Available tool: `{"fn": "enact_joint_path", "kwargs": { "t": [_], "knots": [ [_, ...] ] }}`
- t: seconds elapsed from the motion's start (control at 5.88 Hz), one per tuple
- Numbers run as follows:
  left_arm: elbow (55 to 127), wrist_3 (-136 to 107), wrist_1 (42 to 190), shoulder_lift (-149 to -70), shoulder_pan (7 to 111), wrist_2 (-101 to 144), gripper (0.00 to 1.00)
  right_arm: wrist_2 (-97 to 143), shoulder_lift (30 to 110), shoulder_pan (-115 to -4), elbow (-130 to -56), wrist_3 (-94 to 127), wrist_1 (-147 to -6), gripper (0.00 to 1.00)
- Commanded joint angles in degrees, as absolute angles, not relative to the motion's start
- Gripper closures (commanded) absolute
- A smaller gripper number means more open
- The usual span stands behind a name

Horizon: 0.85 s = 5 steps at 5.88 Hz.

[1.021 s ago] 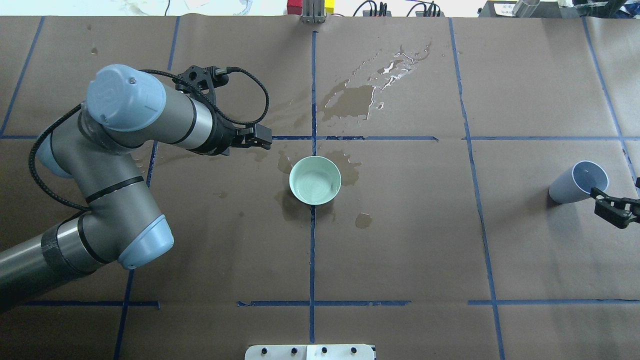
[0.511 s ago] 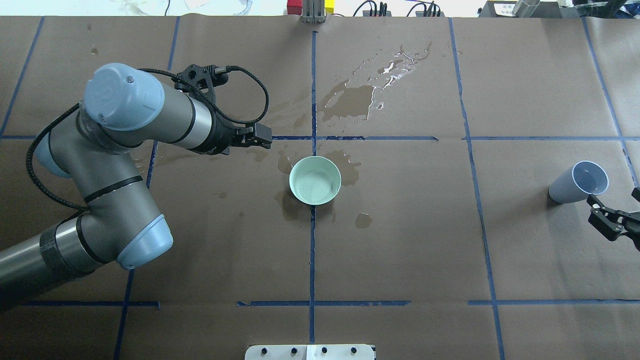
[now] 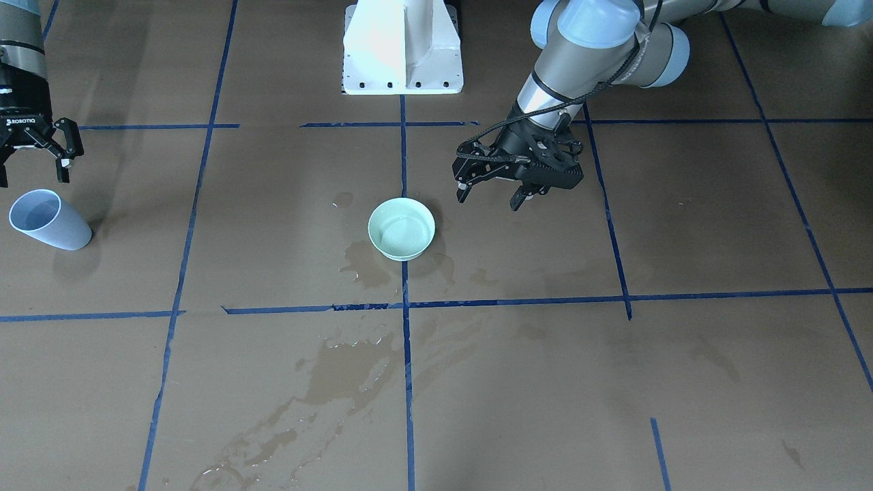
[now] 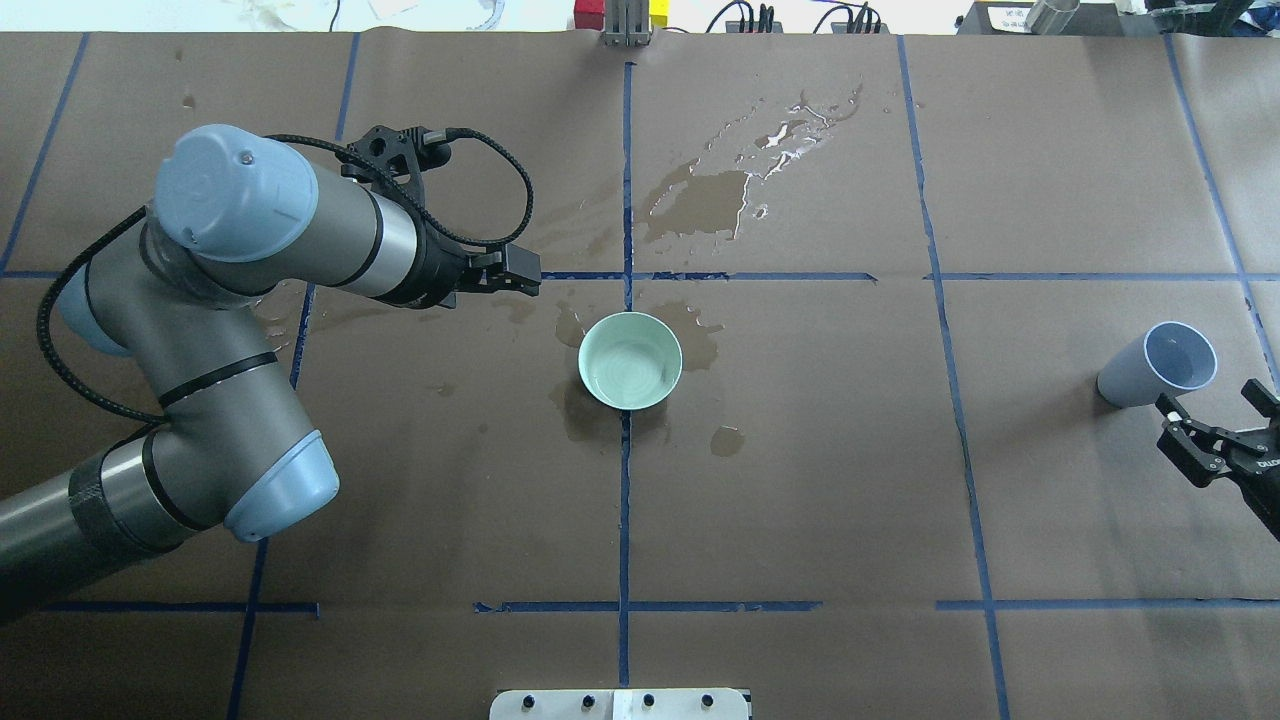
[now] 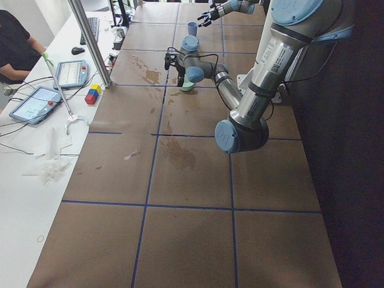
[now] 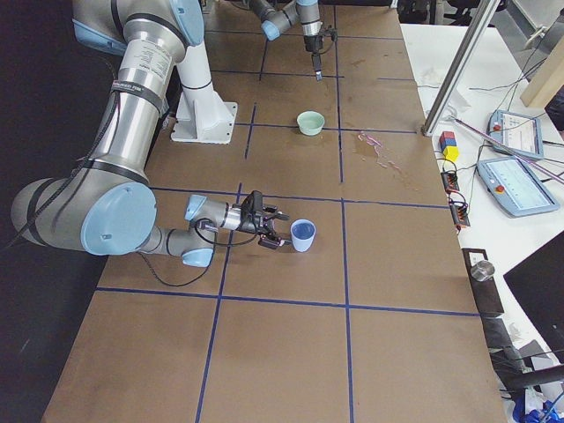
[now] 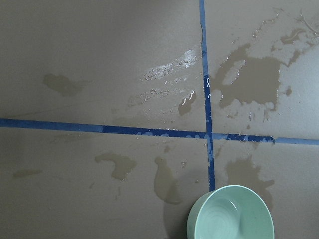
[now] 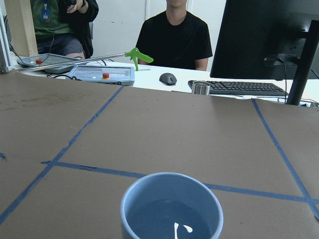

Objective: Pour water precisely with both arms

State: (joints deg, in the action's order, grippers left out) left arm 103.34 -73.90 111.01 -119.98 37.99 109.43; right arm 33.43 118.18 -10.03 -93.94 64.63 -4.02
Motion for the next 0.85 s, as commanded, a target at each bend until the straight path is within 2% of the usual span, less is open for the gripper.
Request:
{"fn": "enact_joint_path", "kwargs": {
  "t": [0.0,0.68],
  "knots": [
    [104.06,-73.92,111.01,-119.62,38.06,109.42,0.0,29.91,114.73,-8.36,-89.77,64.51,-3.69,0.0],
    [104.68,-73.92,111.0,-119.62,38.06,109.42,0.0,28.75,111.99,-8.26,-86.06,64.34,-2.29,0.01]
  ]
}}
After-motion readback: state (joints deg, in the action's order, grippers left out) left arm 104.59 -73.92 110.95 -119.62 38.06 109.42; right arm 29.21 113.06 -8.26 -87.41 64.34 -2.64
